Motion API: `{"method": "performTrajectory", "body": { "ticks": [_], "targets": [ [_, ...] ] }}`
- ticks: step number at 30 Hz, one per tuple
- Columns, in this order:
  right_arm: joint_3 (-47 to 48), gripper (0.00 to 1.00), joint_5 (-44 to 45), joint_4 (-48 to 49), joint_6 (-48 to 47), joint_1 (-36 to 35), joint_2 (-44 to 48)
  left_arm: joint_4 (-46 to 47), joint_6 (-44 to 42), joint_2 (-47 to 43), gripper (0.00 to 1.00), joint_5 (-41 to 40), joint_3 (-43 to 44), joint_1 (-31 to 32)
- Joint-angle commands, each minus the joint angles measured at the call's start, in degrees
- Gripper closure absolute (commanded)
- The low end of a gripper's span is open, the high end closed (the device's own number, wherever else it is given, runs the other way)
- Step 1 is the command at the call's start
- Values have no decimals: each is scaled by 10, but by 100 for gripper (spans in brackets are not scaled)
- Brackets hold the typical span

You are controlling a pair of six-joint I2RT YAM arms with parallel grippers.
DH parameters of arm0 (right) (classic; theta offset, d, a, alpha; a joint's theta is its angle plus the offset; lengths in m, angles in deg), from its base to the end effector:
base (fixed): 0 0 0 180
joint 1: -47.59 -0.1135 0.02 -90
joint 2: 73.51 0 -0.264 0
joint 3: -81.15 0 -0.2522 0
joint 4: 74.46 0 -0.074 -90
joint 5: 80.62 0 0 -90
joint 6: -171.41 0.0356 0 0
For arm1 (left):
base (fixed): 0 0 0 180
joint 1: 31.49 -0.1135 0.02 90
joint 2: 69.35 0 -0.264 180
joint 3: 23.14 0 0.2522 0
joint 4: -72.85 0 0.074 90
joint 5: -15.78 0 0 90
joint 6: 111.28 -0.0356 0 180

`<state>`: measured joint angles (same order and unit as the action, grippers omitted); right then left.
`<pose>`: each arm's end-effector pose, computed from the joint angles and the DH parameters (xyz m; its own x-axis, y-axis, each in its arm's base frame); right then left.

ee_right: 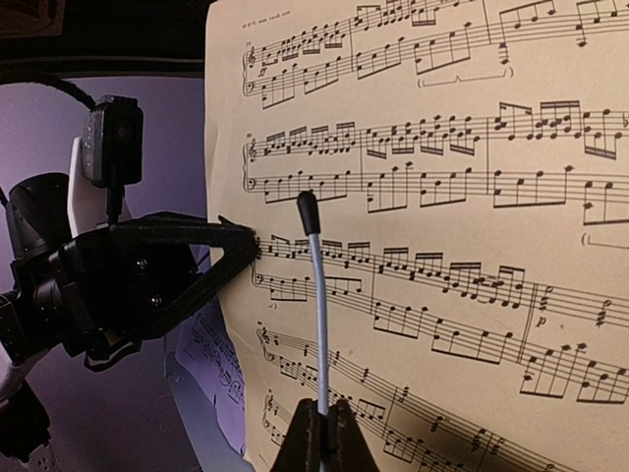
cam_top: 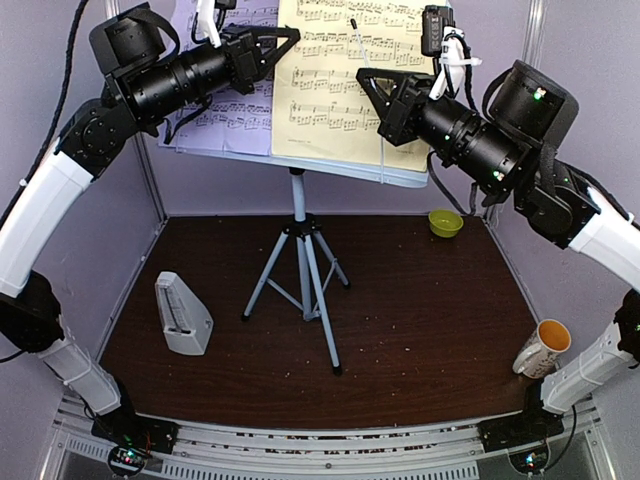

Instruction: Set up the instrument practice props

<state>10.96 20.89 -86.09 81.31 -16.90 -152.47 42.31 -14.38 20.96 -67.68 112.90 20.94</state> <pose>0.1308 0.2576 0.5378 0.1432 0.2961 -0.9444 -0.8030 0.5926 0.0640 0.1815 -0.2426 0.5867 0.0560 -0.2685 -0.9617 0.8675 0.4899 -0.0863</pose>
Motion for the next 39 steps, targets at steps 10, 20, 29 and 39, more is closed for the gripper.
{"method": "performTrajectory", "body": {
  "ticks": [10,20,29,39],
  "targets": [
    [-6,100,-19,1,-5,4,14,12,-4,6,85,4,12,-5],
    [-14,100,-18,5,-3,5,17,24,-5,-18,64,-4,-5,-5],
    [-16,98,-9,8,2,5,17,31,-10,-37,35,-7,-21,-5],
    [-25,61,3,9,14,5,24,37,-17,-53,31,-12,-33,-5]
  ]
}}
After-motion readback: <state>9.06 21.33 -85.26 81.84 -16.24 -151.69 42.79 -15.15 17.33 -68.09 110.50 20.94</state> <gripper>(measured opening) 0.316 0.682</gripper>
